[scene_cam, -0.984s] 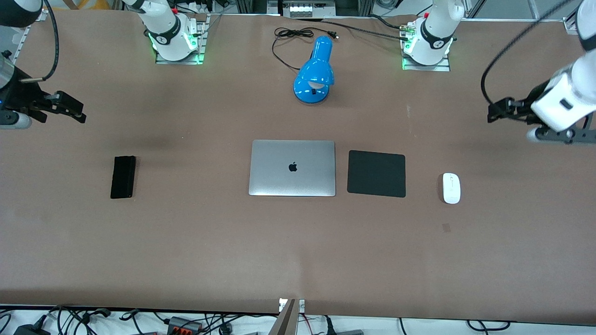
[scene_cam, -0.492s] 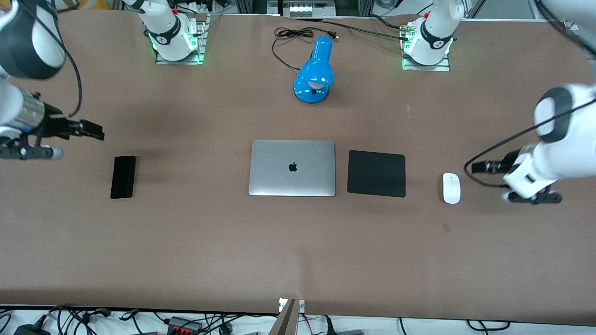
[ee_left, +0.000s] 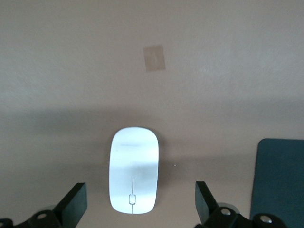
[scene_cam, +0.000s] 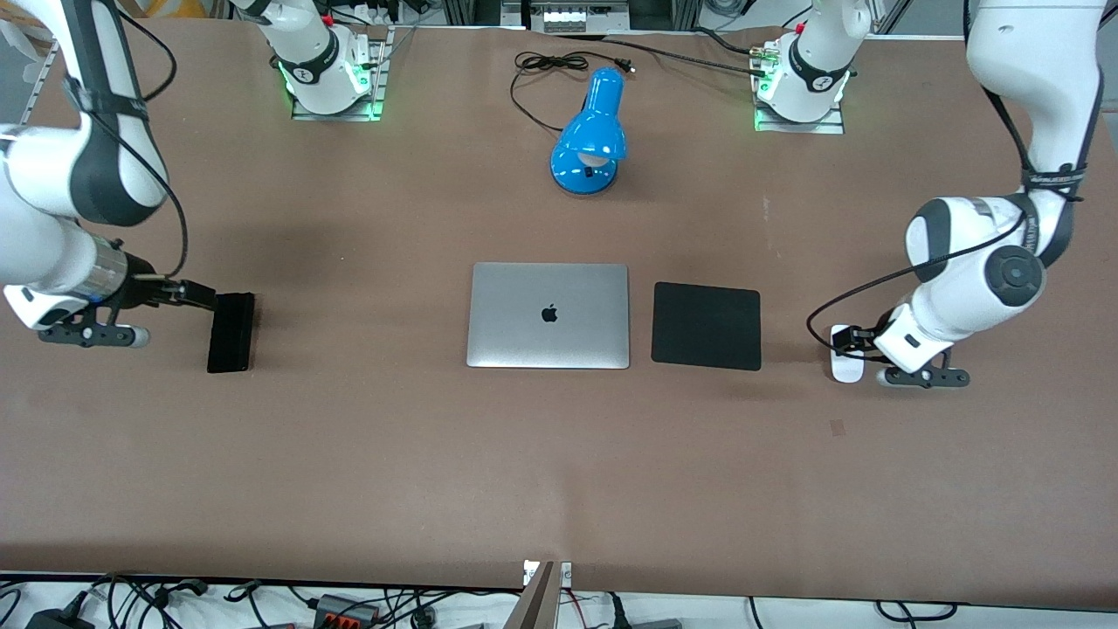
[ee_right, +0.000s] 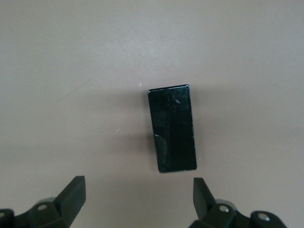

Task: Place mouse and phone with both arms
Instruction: 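Grasp the mouse with the left gripper while the right gripper grasps the phone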

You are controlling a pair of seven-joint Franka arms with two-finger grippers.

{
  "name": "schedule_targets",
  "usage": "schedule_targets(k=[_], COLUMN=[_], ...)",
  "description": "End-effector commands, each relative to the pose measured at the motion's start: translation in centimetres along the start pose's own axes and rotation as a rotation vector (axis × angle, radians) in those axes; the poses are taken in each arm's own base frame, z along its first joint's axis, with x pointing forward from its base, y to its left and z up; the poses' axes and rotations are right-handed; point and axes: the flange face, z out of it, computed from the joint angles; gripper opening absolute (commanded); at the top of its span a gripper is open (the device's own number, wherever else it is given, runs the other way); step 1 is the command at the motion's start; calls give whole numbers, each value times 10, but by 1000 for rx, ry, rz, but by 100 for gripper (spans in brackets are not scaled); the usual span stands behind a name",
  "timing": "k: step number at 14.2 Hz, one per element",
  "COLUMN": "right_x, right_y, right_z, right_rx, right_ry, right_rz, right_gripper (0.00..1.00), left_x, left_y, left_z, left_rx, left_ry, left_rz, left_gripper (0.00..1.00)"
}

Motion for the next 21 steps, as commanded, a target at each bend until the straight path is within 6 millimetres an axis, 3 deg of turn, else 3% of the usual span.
schedule_targets(k=[1, 3, 6, 10, 15, 19, 21], right_x=[0, 5, 8, 9, 18, 15, 16], right_y=[8, 18, 25, 28, 35, 45, 45], right_z=[43, 71, 110, 153, 162, 176, 176], right_rx=[-31, -50, -46, -41, -90, -87, -80], right_ry=[2, -1, -27, -61, -65, -85, -84], right_rz=[-7, -13, -9, -12, -54, -24, -13], right_gripper=[100, 100, 100, 100, 100, 100, 100], left_x=[0, -2, -22, -25, -27, -26, -23], left_y=[-2, -9, -5, -9, -13, -13, -14], left_z=[19, 30, 51, 62, 69, 73, 70], left_rx=[8, 10, 11, 11, 11, 10, 11], left_ry=[18, 55, 75, 82, 82, 86, 88], left_rz=[65, 96, 108, 100, 100, 97, 93], left_gripper=[100, 100, 100, 100, 100, 69, 37])
